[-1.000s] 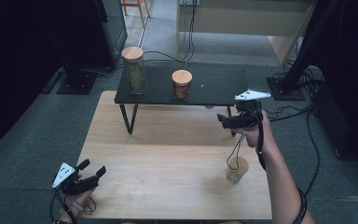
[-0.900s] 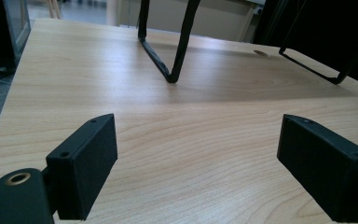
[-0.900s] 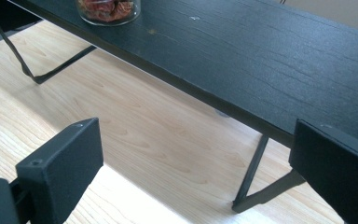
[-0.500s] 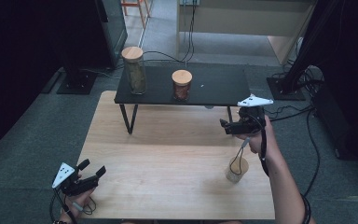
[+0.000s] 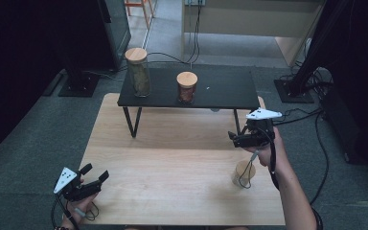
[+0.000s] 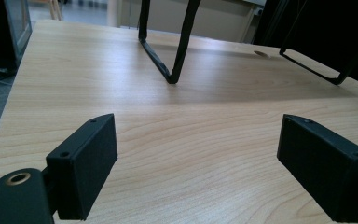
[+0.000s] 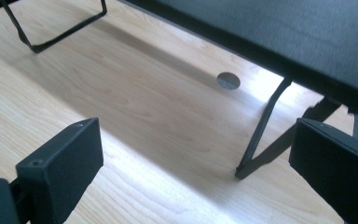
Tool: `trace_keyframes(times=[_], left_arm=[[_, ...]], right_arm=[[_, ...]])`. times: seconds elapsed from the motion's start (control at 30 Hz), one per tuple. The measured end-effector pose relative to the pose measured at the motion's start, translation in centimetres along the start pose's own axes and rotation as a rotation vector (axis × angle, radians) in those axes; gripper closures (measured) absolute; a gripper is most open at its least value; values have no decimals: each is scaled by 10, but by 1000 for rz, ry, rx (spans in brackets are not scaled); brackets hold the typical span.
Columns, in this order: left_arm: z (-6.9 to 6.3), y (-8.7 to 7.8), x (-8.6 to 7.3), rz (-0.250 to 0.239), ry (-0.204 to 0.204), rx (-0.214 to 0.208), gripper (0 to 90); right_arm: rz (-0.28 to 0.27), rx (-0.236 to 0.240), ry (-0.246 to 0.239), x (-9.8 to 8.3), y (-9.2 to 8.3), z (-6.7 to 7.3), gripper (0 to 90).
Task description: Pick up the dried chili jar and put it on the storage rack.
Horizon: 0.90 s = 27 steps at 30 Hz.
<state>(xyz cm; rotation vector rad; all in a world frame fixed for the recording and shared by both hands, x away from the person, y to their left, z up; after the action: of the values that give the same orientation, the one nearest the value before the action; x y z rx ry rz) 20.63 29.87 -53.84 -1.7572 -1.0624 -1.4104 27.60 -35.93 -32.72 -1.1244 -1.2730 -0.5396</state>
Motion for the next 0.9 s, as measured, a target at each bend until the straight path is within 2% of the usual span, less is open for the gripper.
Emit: trace_keyframes(times=[0.43,0.9], left_arm=[[-1,0,0,3,2,1,122],[-1,0,0,5,6,3,122]], right_arm=[[16,-10,8,-22,-7,-1,27],[17,-24,19,-37,-14,-2,27]])
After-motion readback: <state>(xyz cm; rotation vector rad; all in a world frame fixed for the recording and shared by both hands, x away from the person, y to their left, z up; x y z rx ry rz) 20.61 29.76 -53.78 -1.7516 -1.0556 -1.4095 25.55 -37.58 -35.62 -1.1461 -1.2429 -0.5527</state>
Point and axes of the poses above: each handheld gripper's, and its own axes: y roughly forward along the jaws, x roughly out of its top, z roughly to its left, the point moved 5 cm from there along y, roughly forward along the jaws, and after that the axes turned 15 degrees about -z, right-handed, at the moved point
